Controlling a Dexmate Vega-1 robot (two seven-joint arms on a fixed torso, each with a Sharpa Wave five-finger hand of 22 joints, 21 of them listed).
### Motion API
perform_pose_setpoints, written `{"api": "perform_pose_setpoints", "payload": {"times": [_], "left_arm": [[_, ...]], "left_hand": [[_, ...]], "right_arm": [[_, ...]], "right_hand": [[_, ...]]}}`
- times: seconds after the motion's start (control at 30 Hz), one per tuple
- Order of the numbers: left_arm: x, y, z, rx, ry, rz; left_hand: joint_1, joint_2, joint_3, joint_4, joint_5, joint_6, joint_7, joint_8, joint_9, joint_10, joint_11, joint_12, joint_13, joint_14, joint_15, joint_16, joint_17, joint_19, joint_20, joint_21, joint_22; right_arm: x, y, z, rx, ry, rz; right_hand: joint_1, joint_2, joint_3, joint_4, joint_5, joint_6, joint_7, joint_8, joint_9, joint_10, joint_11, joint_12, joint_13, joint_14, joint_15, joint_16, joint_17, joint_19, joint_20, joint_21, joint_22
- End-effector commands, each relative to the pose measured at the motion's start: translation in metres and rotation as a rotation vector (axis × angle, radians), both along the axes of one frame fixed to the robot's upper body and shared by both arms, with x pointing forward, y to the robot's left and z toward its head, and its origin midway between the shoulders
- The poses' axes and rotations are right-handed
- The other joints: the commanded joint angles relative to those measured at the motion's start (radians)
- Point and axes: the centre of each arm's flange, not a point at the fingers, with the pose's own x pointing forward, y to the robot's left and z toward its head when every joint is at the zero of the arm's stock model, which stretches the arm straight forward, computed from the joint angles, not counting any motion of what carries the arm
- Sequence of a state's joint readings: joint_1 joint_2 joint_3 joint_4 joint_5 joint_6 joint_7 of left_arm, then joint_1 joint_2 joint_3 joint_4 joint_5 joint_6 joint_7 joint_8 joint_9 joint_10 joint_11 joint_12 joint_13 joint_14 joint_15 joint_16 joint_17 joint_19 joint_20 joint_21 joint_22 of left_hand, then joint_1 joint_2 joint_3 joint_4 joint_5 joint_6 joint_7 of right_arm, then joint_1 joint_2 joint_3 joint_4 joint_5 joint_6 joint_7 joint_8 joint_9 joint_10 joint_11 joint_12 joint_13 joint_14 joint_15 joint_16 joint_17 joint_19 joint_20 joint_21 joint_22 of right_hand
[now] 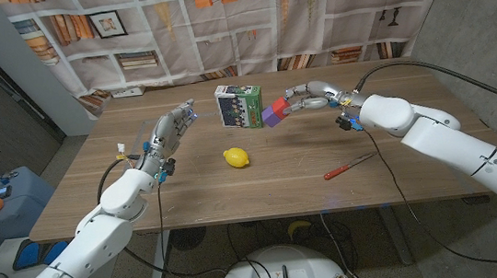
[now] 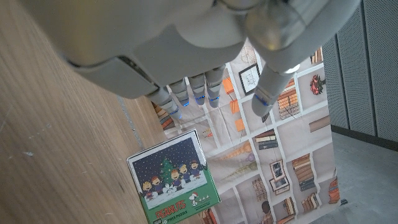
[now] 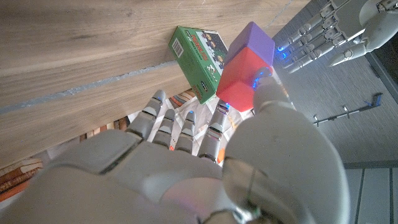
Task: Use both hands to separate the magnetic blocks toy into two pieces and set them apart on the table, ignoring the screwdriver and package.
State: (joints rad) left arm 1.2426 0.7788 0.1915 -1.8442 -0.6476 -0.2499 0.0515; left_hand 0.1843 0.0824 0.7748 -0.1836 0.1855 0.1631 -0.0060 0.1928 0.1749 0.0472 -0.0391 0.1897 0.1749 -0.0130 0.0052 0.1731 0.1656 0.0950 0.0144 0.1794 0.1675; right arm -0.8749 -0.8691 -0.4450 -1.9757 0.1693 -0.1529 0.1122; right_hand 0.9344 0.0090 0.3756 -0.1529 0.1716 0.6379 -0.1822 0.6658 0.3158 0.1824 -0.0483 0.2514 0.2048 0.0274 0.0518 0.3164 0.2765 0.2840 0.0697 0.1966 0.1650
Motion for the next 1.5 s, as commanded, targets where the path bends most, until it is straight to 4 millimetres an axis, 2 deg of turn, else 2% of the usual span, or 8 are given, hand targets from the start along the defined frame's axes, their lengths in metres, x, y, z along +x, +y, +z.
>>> {"api": "perform_pose_setpoints", "payload": {"times": [0.03, 0.2, 0.43, 0.6, 0.9, 0.97, 1.1, 1.5], "left_arm": [[-0.003, -0.008, 0.009, 0.091, 0.01, -0.089], [-0.002, -0.012, 0.014, 0.118, 0.003, -0.12], [0.003, -0.019, 0.019, 0.127, 0.019, -0.174], [0.008, -0.023, 0.02, 0.15, 0.044, -0.234], [0.015, -0.027, 0.023, 0.194, 0.078, -0.305], [0.016, -0.029, 0.023, 0.201, 0.081, -0.314], [0.02, -0.035, 0.024, 0.225, 0.096, -0.343], [0.028, -0.049, 0.03, 0.293, 0.106, -0.378]], "left_hand": [[0.029, -0.008, 0.002, -0.01, 0.006, 0.012, -0.009, 0.008, 0.002, -0.016, 0.002, -0.003, 0.003, -0.023, 0.009, -0.005, 0.002, -0.017, 0.004, -0.002, 0.0], [0.053, -0.025, 0.002, -0.011, 0.007, 0.045, -0.013, 0.021, 0.004, -0.028, 0.004, -0.003, 0.004, -0.037, 0.017, -0.003, 0.002, -0.026, 0.011, -0.002, 0.0], [0.108, -0.062, -0.003, -0.008, 0.006, 0.044, -0.004, 0.015, 0.005, -0.071, 0.013, -0.005, 0.004, -0.083, 0.03, -0.003, 0.004, -0.13, 0.031, -0.011, 0.0], [0.153, -0.085, -0.012, -0.004, 0.006, 0.004, 0.003, 0.003, 0.006, -0.15, 0.029, -0.011, 0.004, -0.16, 0.067, -0.006, 0.005, -0.227, 0.054, -0.012, 0.001], [0.177, -0.102, -0.02, -0.003, 0.006, -0.021, 0.016, 0.001, 0.007, -0.203, 0.044, -0.013, 0.004, -0.217, 0.086, -0.007, 0.006, -0.286, 0.064, -0.011, 0.001], [0.182, -0.108, -0.022, -0.003, 0.005, -0.027, 0.02, 0.001, 0.007, -0.218, 0.051, -0.013, 0.005, -0.236, 0.092, -0.008, 0.006, -0.301, 0.067, -0.011, 0.001], [0.201, -0.123, -0.029, -0.001, 0.005, -0.049, 0.035, 0.0, 0.008, -0.283, 0.099, -0.015, 0.006, -0.286, 0.115, -0.005, 0.007, -0.333, 0.072, -0.005, 0.002], [0.223, -0.132, -0.036, 0.002, 0.006, -0.082, 0.061, -0.001, 0.01, -0.353, 0.142, -0.012, 0.006, -0.352, 0.152, -0.005, 0.008, -0.393, 0.091, -0.007, 0.003]], "right_arm": [[0.003, -0.007, -0.012, 0.189, 0.017, 0.094], [0.005, -0.008, -0.019, 0.254, 0.025, 0.117], [0.006, -0.005, -0.025, 0.314, 0.036, 0.146], [0.007, -0.003, -0.028, 0.335, 0.041, 0.157], [0.012, 0.004, -0.032, 0.387, 0.069, 0.205], [0.012, 0.004, -0.032, 0.389, 0.072, 0.209], [0.015, 0.008, -0.034, 0.389, 0.082, 0.213], [0.019, 0.014, -0.037, 0.505, 0.075, 0.298]], "right_hand": [[-0.017, 0.029, -0.004, 0.0, 0.007, 0.249, -0.035, 0.093, -0.003, 0.013, 0.002, -0.001, 0.0, 0.009, 0.003, 0.007, 0.004, 0.008, -0.005, 0.0, 0.003], [-0.018, 0.028, -0.005, -0.001, 0.007, 0.252, -0.035, 0.091, -0.008, 0.011, 0.004, -0.003, 0.0, 0.008, 0.003, 0.007, 0.004, 0.008, -0.006, 0.0, 0.003], [-0.019, 0.028, -0.007, -0.001, 0.007, 0.255, -0.035, 0.086, -0.018, 0.012, 0.004, -0.005, 0.0, 0.007, 0.007, 0.006, 0.005, 0.008, -0.007, -0.001, 0.004], [-0.02, 0.028, -0.008, -0.001, 0.007, 0.255, -0.036, 0.083, -0.023, 0.01, 0.004, -0.008, 0.0, 0.005, 0.006, 0.006, 0.005, 0.008, -0.009, -0.002, 0.004], [-0.021, 0.029, -0.009, -0.001, 0.008, 0.26, -0.035, 0.079, -0.033, 0.01, 0.005, -0.01, 0.0, 0.004, 0.006, 0.005, 0.006, 0.009, -0.01, -0.002, 0.004], [-0.022, 0.029, -0.009, -0.002, 0.008, 0.258, -0.036, 0.076, -0.035, 0.011, 0.006, -0.011, 0.0, 0.004, 0.007, 0.005, 0.007, 0.009, -0.009, -0.002, 0.004], [-0.022, 0.029, -0.01, -0.002, 0.008, 0.26, -0.036, 0.074, -0.04, 0.013, 0.006, -0.011, 0.0, 0.004, 0.006, 0.005, 0.007, 0.009, -0.01, -0.003, 0.004], [-0.023, 0.031, -0.011, -0.002, 0.009, 0.261, -0.036, 0.067, -0.052, 0.012, 0.008, -0.015, 0.0, 0.003, 0.005, 0.005, 0.008, 0.007, -0.012, -0.004, 0.004]]}}
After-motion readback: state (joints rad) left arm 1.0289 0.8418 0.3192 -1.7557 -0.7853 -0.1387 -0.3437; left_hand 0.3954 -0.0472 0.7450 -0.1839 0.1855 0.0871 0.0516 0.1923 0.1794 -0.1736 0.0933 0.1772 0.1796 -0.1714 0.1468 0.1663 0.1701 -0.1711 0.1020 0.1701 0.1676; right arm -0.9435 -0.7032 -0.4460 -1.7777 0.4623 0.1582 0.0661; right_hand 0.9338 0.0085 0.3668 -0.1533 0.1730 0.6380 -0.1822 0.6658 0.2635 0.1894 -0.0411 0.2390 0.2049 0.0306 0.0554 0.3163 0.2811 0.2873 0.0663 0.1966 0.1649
